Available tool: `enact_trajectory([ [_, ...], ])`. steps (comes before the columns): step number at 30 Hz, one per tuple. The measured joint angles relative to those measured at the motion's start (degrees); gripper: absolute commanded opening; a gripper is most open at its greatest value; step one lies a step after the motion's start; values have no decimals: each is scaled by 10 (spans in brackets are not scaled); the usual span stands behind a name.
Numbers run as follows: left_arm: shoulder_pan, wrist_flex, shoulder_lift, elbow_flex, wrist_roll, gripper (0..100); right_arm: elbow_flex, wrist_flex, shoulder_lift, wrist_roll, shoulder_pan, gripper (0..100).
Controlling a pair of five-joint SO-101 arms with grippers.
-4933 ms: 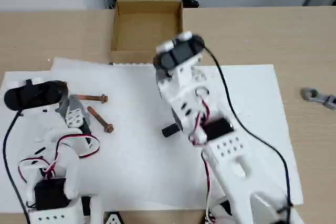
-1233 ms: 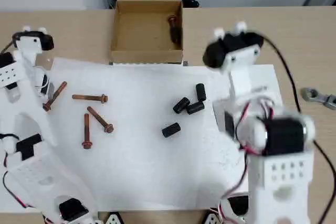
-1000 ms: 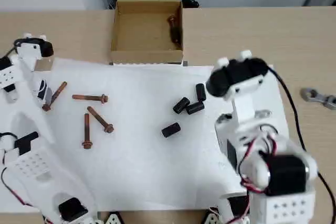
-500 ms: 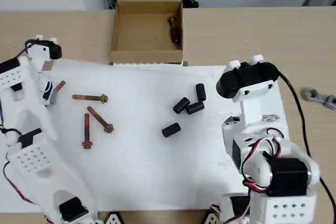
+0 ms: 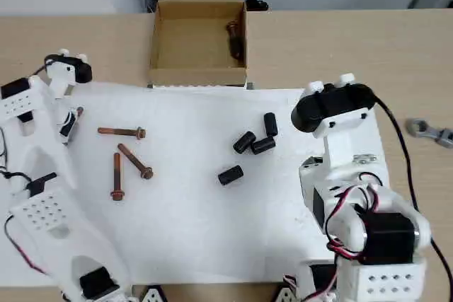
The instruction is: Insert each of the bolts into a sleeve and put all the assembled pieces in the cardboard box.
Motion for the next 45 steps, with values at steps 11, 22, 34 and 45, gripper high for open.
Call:
enact_trajectory([
  [11, -31, 147, -42, -105, -247, 5, 10, 0, -1, 0, 1, 4],
  [22, -31, 153, -125, -43, -341, 5, 54, -15, -5, 0, 2, 4],
  [34, 32, 154, -130, 65, -349, 5, 55, -26, -5, 0, -1, 4],
  [45, 36, 154, -267, 165, -399, 6, 55, -33, -5, 0, -1, 4],
])
